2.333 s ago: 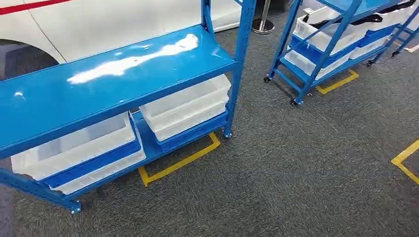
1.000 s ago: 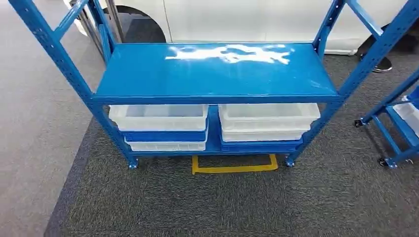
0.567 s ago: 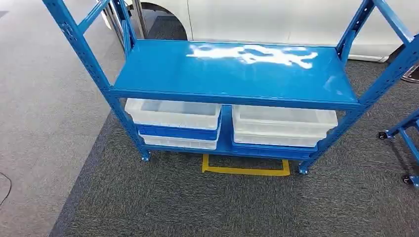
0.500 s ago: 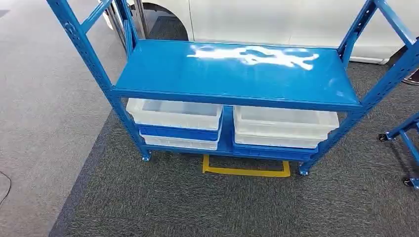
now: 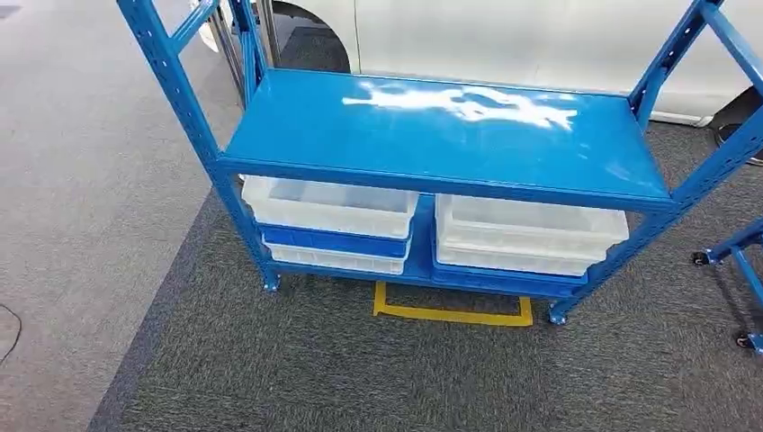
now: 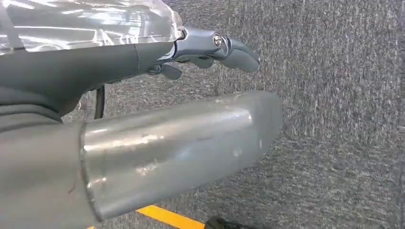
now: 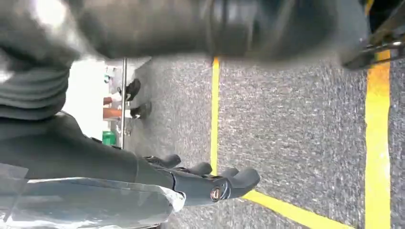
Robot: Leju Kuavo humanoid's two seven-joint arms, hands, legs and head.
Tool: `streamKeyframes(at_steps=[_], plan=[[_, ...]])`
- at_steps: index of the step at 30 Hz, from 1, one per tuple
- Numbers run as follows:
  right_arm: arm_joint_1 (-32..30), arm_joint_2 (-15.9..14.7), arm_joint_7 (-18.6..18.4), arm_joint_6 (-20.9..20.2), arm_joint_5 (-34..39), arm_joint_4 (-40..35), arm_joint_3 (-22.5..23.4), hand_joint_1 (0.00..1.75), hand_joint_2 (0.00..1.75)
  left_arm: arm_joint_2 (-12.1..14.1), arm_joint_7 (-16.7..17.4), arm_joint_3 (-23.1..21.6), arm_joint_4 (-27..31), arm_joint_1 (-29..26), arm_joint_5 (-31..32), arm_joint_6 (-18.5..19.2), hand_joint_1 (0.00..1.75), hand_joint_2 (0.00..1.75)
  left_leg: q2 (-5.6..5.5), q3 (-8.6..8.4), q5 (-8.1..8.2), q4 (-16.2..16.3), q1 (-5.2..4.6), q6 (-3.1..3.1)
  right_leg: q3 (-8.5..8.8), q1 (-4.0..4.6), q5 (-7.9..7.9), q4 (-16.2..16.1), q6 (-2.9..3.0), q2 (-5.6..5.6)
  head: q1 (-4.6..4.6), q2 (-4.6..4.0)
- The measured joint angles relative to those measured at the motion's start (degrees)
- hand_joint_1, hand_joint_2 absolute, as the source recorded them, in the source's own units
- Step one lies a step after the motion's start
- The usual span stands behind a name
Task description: Take the parts from the cabinet and place them on the table.
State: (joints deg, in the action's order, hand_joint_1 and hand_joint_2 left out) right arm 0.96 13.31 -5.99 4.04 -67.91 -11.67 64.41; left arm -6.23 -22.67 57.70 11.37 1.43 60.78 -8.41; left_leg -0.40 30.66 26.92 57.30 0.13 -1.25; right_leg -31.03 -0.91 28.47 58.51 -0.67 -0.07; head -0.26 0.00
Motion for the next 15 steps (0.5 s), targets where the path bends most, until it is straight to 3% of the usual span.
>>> streamKeyframes(at_steps=[1, 2, 5, 6, 15], plan=[[0.13, 0.17, -0.35, 0.15, -0.06, 0.0, 0.02, 0.0, 1.75, 0.04, 0.02, 0.04, 0.0, 0.0, 0.02, 0.0, 0.0, 0.0, -0.02, 0.21, 0.49, 0.36, -0.09, -0.37, -0.21, -0.29, -0.63, 0.01, -0.75, -0.03, -0.13, 0.0], [0.15, 0.17, -0.33, 0.39, -0.07, 0.0, 0.02, 0.0, 1.75, 0.04, 0.02, 0.07, 0.0, 0.03, 0.04, 0.0, 0.0, 0.0, 0.03, 0.22, 0.4, 0.3, -0.15, -0.18, -0.22, -0.13, -0.2, 0.03, 0.0, 0.0, -0.17, 0.0], [0.11, 0.17, 0.07, 1.27, 0.09, 0.0, 0.39, 0.0, 1.75, -0.02, 0.0, 0.63, 0.0, 0.04, 0.0, 0.0, 0.0, 0.0, 0.04, 0.07, 0.32, 0.24, 0.0, 0.13, -0.16, 0.27, -0.15, 0.09, 0.29, -0.01, -0.15, 0.0], [0.1, 0.17, 0.22, 1.33, 0.11, 0.0, 0.52, 0.0, 1.75, -0.02, 0.0, 0.85, 0.0, 0.03, 0.0, -0.02, 0.0, 1.75, 0.04, 0.06, 0.29, 0.18, 0.04, 0.22, -0.18, 0.33, -0.17, 0.1, 0.43, -0.01, -0.18, 0.0], [0.13, 0.17, 0.24, 1.33, -0.04, 0.0, 1.03, 0.0, 1.75, -0.09, 1.36, 1.4, 0.0, 0.08, 0.07, -1.05, 0.0, 1.75, 0.04, -0.03, 0.22, 0.01, 0.26, 0.86, -0.21, 0.56, -0.1, 0.18, 0.72, -0.01, -0.15, 0.0]])
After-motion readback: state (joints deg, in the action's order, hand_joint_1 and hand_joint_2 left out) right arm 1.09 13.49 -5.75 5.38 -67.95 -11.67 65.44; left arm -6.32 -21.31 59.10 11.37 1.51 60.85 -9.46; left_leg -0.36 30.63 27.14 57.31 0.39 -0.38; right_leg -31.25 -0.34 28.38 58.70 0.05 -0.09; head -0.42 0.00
